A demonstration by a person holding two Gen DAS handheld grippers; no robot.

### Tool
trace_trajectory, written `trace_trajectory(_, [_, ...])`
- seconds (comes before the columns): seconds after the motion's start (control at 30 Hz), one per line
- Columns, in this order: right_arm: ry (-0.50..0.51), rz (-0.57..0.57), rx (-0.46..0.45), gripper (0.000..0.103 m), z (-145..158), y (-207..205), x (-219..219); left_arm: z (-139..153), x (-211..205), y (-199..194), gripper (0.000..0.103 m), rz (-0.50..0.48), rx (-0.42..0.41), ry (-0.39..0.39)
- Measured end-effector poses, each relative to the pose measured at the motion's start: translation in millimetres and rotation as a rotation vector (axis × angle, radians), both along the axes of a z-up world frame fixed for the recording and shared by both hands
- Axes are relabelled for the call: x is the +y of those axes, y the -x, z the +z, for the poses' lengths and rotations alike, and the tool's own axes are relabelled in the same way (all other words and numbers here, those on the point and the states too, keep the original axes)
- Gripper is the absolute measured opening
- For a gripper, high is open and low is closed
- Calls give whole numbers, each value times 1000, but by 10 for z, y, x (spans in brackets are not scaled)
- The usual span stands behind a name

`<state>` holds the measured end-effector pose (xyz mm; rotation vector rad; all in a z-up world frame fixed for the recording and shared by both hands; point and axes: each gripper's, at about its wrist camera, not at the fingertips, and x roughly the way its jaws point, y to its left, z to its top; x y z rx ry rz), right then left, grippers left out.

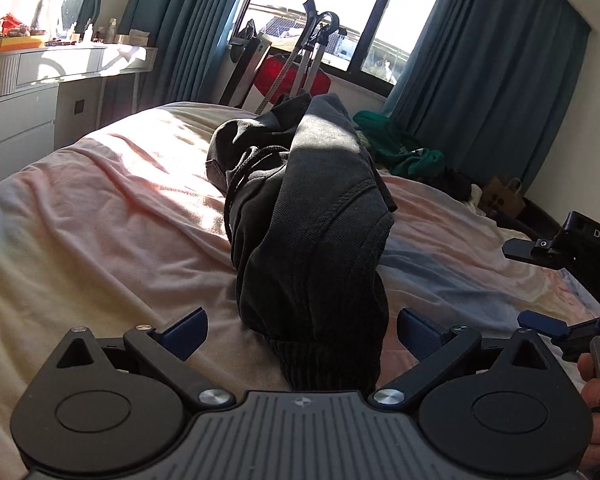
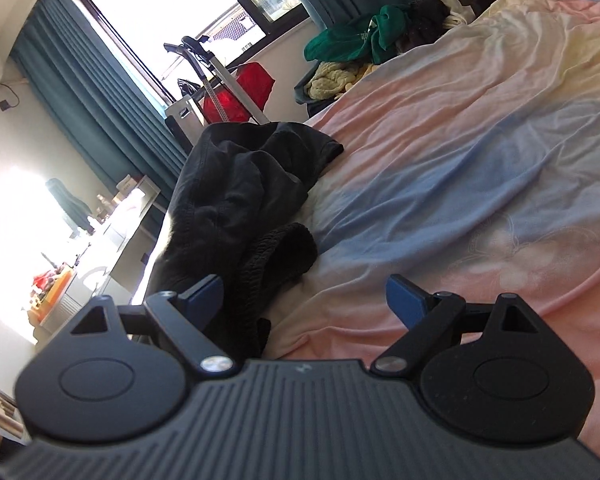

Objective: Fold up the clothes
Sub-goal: 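Grasp the sweatpants waistband with the left tool while the right tool releases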

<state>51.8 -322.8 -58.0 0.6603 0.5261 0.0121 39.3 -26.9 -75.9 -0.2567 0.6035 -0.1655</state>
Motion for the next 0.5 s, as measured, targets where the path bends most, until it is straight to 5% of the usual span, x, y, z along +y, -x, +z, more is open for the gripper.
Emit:
trace_trajectory(0.2, [38,33,15,90,-43,-56,71,-158,-251,-216,54,10,30,-81])
trace_trajectory(0.3, [38,18,29,90,-84,-65,38,-2,-133,-279,27,44,-1,-67])
trace_trajectory(0.5, [46,-9,34,90,-108,-45,-7,544,328,-418,24,146,-107,-7])
